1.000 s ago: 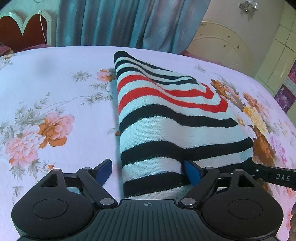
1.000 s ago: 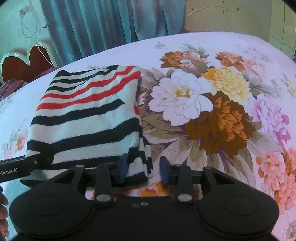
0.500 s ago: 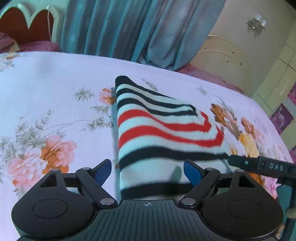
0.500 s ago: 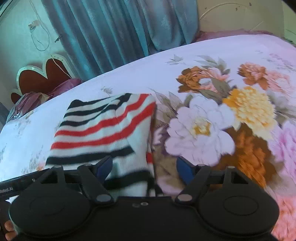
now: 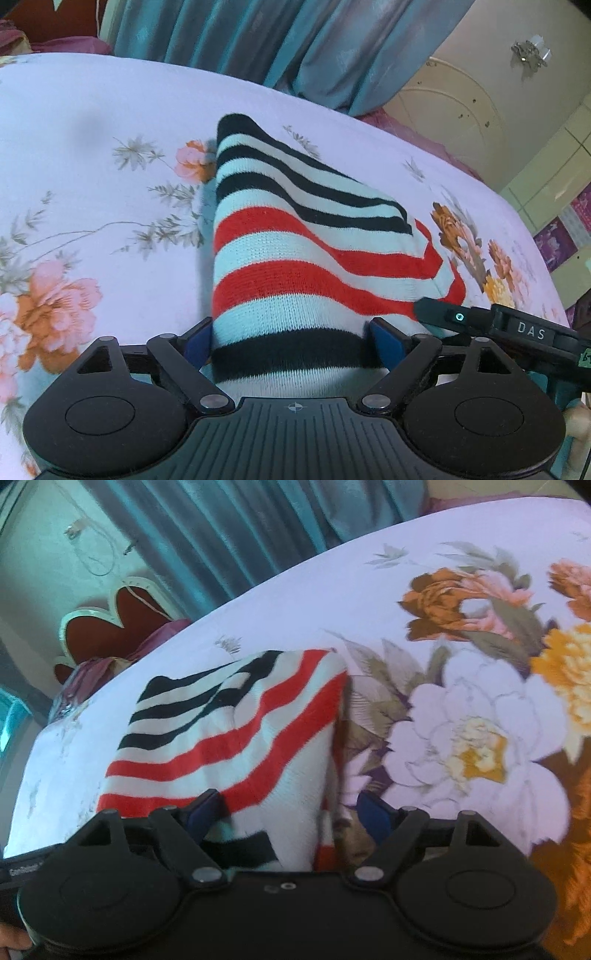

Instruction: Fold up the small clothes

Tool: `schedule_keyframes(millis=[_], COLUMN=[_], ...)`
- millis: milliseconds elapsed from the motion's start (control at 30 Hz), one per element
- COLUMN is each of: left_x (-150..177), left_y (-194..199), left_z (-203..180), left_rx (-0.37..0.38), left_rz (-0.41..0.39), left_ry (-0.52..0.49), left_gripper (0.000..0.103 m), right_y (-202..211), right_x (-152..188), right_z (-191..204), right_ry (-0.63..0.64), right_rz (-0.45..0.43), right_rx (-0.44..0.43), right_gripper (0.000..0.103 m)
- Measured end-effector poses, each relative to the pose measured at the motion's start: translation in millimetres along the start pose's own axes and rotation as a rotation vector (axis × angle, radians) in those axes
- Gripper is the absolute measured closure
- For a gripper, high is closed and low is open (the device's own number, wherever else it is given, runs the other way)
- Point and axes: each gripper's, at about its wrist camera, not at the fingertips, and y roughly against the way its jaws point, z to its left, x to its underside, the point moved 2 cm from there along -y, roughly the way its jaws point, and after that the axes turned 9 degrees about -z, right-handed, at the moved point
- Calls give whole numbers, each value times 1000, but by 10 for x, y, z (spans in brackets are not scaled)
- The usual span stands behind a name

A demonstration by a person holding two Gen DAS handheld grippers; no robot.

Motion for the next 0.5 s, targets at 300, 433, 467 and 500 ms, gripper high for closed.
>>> schedule_keyframes(millis=[300, 433, 467, 500], left_x=[-21, -11, -13, -19], left_y=[-10, -12, -2, 17], left_z=[-45, -76, -94, -113], left_rx=[7, -5, -9, -14], left_rz=[-8, -24, -27, -30], left_ry=[-30, -49, -56, -64], left_gripper=[28, 32, 35, 38], right_y=[-66, -102, -95, -78], right_x=[-51, -25, -19, -18], right_z=[59, 48, 64, 88], right_ry=[25, 29, 29, 30], right_rz=[-7, -15, -20, -25], right_rx=[-48, -48, -40, -30], right_gripper=[59, 59, 60, 63])
